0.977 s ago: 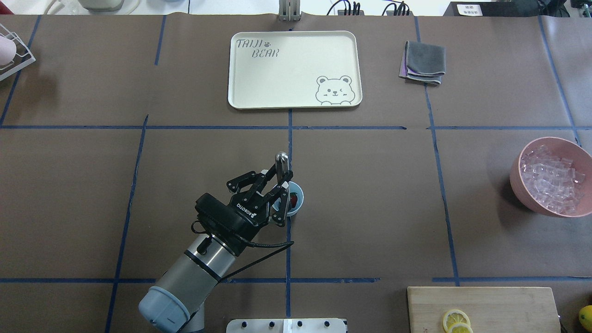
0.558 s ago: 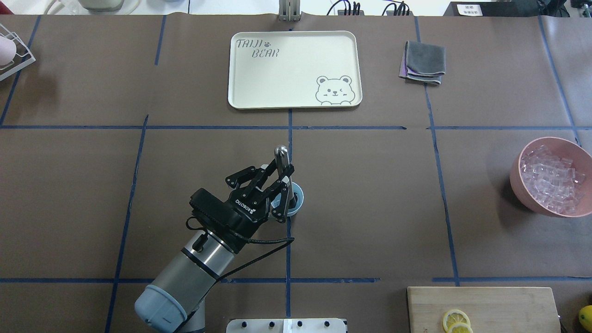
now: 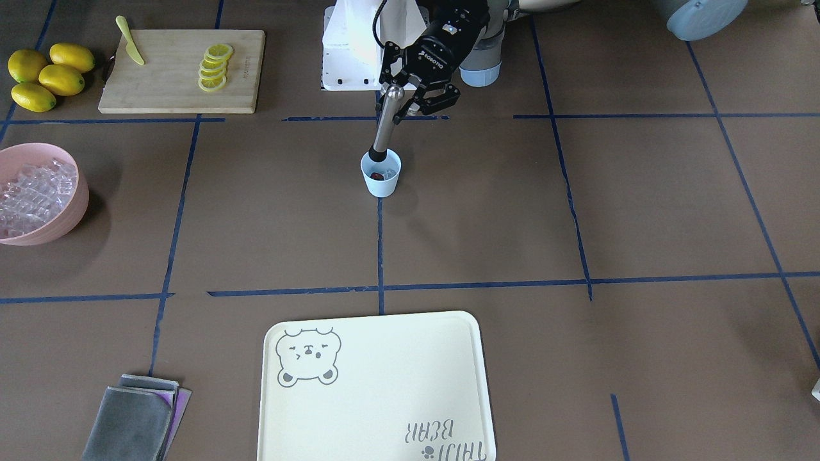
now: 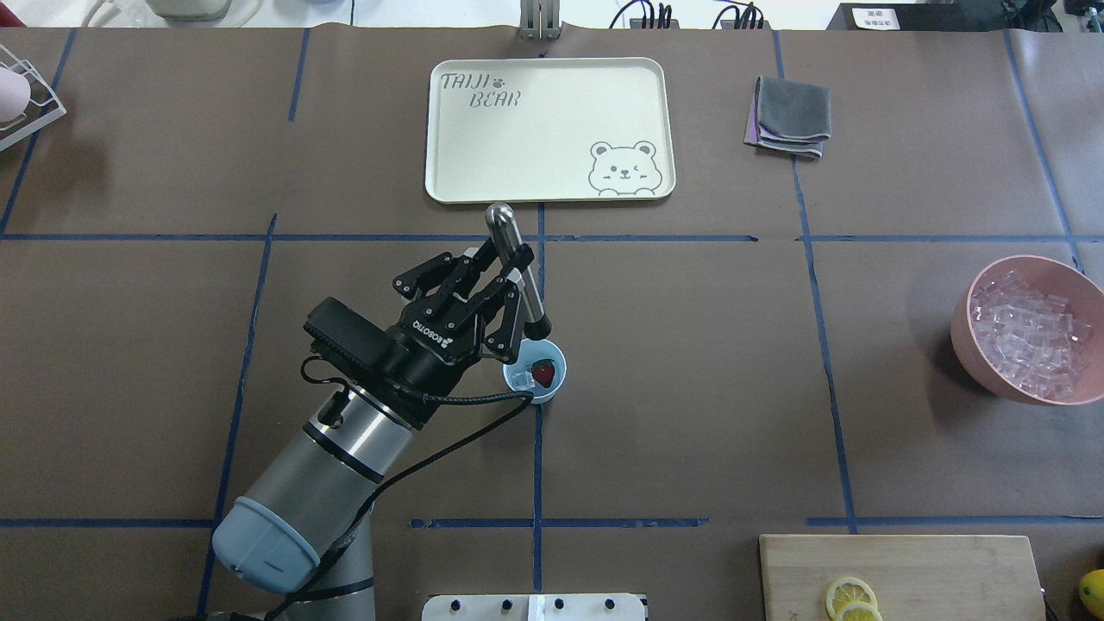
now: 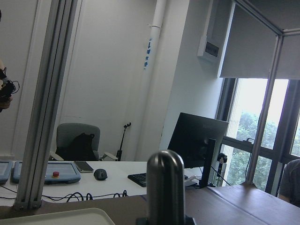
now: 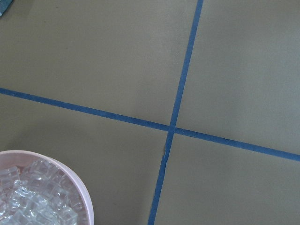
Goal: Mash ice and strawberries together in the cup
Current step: 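Lift the rod out of the cup and move it toward the table edge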
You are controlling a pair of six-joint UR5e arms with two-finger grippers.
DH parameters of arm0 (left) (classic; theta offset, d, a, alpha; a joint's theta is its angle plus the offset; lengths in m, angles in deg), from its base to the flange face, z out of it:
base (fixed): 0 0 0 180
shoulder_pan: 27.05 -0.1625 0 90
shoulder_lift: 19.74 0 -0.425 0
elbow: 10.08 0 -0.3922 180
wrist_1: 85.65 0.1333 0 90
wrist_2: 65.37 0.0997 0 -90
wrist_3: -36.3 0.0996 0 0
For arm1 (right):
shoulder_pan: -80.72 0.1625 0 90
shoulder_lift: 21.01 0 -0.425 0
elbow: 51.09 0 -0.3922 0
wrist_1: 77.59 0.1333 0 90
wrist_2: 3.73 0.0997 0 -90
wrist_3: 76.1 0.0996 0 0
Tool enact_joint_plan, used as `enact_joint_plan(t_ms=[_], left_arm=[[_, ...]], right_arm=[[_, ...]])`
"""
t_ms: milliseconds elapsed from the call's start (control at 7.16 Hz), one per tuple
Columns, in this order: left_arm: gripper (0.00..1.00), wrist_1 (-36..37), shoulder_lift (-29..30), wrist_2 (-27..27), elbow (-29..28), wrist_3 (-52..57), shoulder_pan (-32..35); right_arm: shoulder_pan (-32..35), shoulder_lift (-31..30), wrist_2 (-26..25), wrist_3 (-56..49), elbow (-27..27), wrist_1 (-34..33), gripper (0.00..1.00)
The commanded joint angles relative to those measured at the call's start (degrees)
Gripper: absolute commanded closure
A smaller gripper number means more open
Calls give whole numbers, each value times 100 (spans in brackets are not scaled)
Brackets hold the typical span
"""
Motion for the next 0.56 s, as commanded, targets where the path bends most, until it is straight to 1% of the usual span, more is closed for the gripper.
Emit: enact_joint_plan(t_ms=[0,140,279,419], left_arm=[[100,377,-209,-457,391,-440,467],[100,396,-489,-939,391,-923,826],[100,753,-631,-1335,391,-1415,1187],[100,843,-824,-1852,391,-1811,1564]], right_arm=[[-26,9,-12,-7,-1,2,1],[-61,9,-90,-7,-18,2,1],[-88,35,-143,-7,-18,2,1],[-88,70,-135,2,-18,2,1]])
